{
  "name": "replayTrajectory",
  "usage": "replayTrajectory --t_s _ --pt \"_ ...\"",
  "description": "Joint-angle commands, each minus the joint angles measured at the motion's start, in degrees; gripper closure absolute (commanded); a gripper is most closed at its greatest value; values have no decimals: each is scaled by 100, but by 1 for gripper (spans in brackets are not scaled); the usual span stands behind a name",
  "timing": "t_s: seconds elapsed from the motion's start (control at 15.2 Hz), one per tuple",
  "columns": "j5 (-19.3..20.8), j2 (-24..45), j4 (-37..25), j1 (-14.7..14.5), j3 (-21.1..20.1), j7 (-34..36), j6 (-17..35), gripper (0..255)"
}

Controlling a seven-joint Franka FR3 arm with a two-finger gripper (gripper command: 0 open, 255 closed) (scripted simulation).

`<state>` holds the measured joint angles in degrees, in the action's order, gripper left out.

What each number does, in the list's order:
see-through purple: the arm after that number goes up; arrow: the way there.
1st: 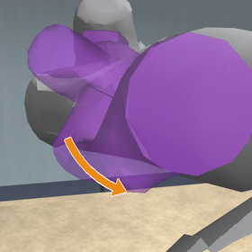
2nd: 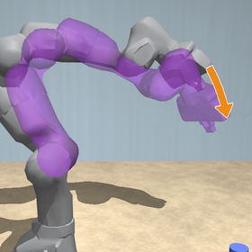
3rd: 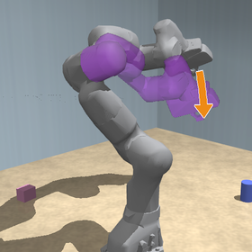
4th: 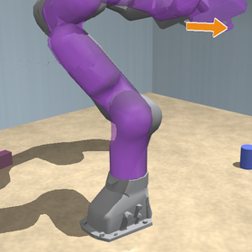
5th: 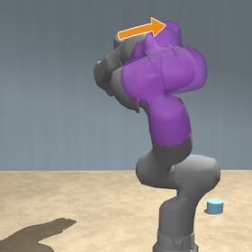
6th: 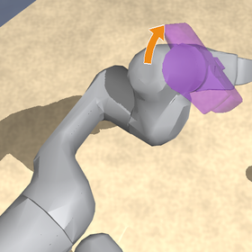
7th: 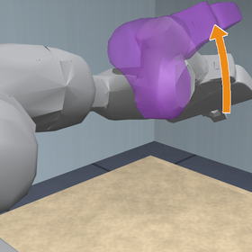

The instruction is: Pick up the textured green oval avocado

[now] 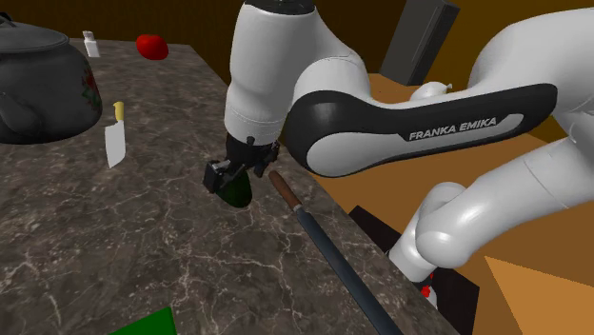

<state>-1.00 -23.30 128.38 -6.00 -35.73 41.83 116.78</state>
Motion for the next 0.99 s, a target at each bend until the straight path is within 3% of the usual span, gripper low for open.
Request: replayTrajectory --t_s 0.0,0.26,0.33,0.92 --pt "12 34 131 2 -38 42 163 0" --pt "31 81 290 9 -83 92 362 0" --pt "46 111 267 19 -100 110 366 255" --pt "31 82 289 9 -83 93 362 255"
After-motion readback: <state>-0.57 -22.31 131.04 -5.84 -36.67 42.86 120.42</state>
